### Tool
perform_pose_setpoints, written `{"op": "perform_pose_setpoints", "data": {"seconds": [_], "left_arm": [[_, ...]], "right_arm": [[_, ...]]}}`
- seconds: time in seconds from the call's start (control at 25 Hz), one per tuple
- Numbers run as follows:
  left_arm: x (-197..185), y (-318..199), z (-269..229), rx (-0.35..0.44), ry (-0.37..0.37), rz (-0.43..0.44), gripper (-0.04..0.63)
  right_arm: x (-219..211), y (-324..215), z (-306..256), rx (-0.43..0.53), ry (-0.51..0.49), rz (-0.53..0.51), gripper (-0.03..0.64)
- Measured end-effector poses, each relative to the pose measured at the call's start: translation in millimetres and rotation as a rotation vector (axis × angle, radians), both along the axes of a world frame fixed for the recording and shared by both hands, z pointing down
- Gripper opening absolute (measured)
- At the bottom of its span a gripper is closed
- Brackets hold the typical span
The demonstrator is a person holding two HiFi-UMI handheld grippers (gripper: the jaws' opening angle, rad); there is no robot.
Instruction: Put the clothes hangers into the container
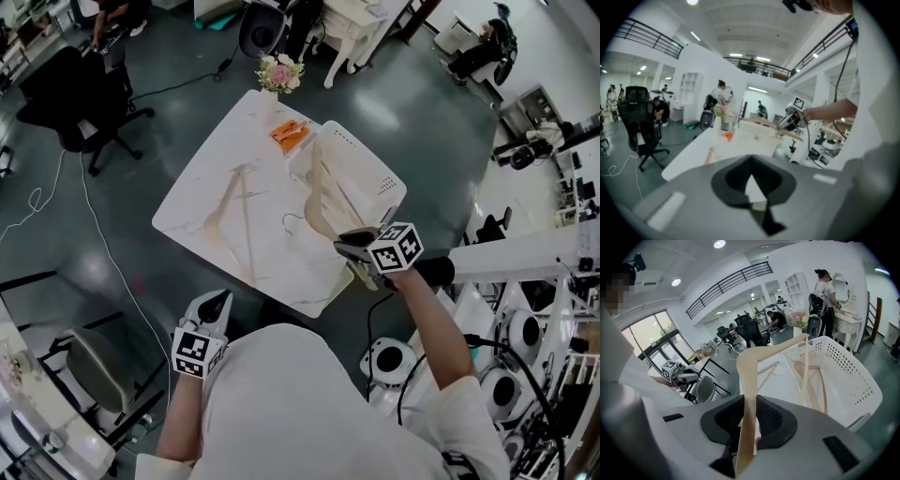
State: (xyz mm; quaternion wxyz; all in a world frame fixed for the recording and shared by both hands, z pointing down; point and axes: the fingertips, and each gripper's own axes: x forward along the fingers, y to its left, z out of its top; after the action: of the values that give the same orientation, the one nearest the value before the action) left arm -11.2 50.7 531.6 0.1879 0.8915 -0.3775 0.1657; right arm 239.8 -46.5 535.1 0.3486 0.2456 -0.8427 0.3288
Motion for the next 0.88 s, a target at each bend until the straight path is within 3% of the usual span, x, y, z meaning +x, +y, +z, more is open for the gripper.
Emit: {"op": "perform_pose_setpoints", "data": {"seconds": [0.4, 0.88], "left_arm": [[8, -11, 4, -0.009, -0.007, -0.024, 0.002], [4, -23, 8, -0.042, -0.022, -0.1, 0.002]], "right_arm": [[44, -56, 21, -0.244, -0.025, 0.053, 0.074], [59, -101, 73, -0.392, 0.046, 0.04, 0.074]]}}
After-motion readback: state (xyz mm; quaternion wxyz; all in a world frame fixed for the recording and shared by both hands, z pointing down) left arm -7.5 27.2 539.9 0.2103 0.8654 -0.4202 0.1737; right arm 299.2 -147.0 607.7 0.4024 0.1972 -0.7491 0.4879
